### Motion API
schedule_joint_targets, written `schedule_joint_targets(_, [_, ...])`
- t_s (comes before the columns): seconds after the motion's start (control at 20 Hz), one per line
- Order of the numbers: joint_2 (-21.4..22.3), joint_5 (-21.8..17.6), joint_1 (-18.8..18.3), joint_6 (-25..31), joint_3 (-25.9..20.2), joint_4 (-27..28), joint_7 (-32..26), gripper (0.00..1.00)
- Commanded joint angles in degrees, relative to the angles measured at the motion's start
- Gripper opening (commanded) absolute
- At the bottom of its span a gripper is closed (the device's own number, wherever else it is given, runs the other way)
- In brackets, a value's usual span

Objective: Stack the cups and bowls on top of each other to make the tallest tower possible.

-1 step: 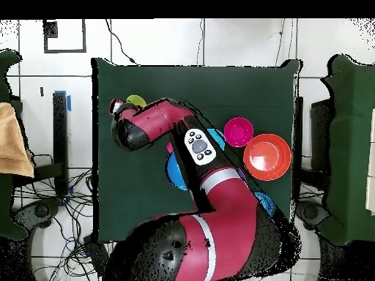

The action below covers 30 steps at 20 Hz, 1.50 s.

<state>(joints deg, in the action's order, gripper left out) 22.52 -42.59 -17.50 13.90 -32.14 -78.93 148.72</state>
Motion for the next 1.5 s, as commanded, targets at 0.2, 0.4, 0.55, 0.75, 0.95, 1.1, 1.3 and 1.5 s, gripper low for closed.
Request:
schedule_joint_targets(0.2, [-0.96, -2.8, -1.34, 6.58, 2.89, 0.03, -9.7, 0.0])
schedule_joint_targets(0.4, [0.18, -3.17, -1.16, 6.43, 3.61, -1.23, -9.42, 0.0])
schedule_joint_targets(0.55, [0.55, -3.0, -1.45, 6.55, 3.38, -1.71, -9.73, 0.0])
schedule_joint_targets(0.75, [1.06, -2.89, -1.44, 7.15, 3.21, -1.84, -10.26, 0.0])
schedule_joint_targets(0.95, [2.3, -2.48, -1.35, 8.09, 3.38, -2.46, -10.27, 0.0])
schedule_joint_targets(1.1, [3.99, -1.95, -1.18, 9.83, 3.58, -3.02, -10.82, 0.0])
schedule_joint_targets(1.3, [6.07, -1.24, -0.85, 11.58, 3.82, -3.66, -10.68, 0.0])
schedule_joint_targets(1.5, [8.6, -0.85, -0.49, 12.96, 3.94, -4.91, -9.89, 0.0])
